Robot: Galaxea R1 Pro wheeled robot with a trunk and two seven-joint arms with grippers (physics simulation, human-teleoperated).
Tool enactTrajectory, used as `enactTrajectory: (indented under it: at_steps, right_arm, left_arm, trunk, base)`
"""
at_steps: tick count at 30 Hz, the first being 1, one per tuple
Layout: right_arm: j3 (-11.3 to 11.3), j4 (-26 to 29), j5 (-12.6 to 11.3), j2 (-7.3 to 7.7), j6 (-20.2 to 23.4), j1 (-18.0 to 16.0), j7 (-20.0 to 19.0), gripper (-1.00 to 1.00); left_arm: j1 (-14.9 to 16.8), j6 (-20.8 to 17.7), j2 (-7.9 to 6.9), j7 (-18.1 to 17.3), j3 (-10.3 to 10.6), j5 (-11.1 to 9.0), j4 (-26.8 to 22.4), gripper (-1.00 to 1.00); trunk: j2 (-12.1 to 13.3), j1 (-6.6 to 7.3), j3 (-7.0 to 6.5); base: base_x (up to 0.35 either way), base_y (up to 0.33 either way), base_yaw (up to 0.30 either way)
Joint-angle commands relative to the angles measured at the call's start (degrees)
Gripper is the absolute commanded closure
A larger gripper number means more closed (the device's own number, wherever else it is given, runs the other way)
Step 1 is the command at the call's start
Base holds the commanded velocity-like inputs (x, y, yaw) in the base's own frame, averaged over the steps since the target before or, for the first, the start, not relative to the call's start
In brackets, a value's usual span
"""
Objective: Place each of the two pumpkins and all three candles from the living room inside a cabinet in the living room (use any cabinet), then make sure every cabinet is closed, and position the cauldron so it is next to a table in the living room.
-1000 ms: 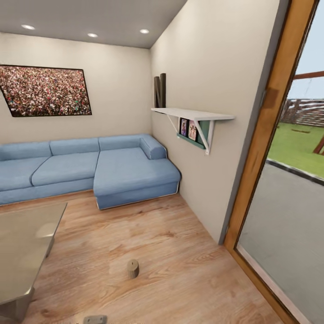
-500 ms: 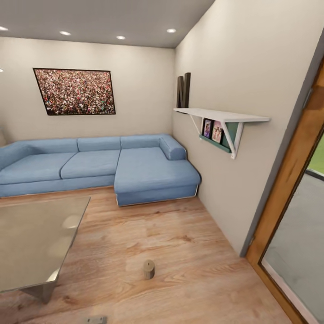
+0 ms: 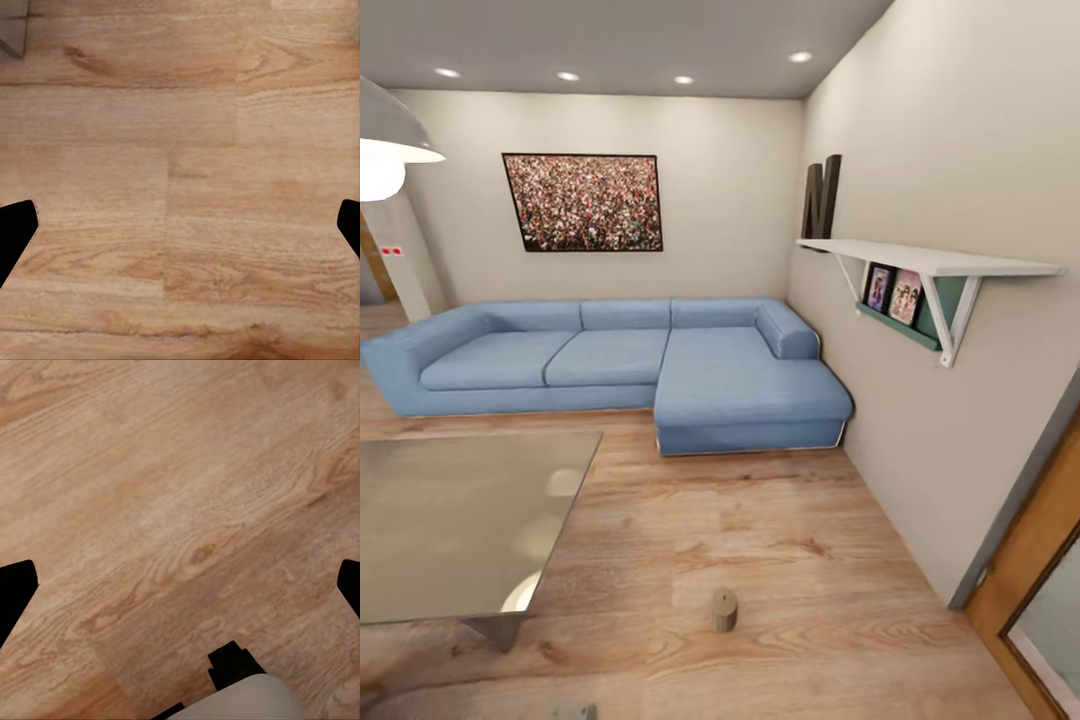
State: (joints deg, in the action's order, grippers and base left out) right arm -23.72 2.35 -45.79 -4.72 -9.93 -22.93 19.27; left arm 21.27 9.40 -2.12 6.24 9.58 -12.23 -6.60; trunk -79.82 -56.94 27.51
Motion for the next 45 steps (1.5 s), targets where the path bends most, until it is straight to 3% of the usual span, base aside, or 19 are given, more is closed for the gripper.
enactTrajectory:
  at_steps: [1, 45]
  right_arm:
    - [0.0, 0.0, 0.0, 0.01, 0.0, 0.0, 0.0, -1.00]
    - [0.0, 0.0, 0.1, -0.54, -0.5, 0.0, -0.1, -1.00]
  left_arm:
    - [0.0, 0.0, 0.00, 0.0, 0.0, 0.0, 0.0, -1.00]
    - [0.0, 0.1, 0.09, 0.0, 0.0, 0.1, 0.1, -1.00]
  trunk:
    - [0.0, 0.00, 0.05]
    - [0.0, 0.00, 0.11]
  base:
    - [0.211, 0.101, 0.189]
    - [0.232, -0.122, 0.052]
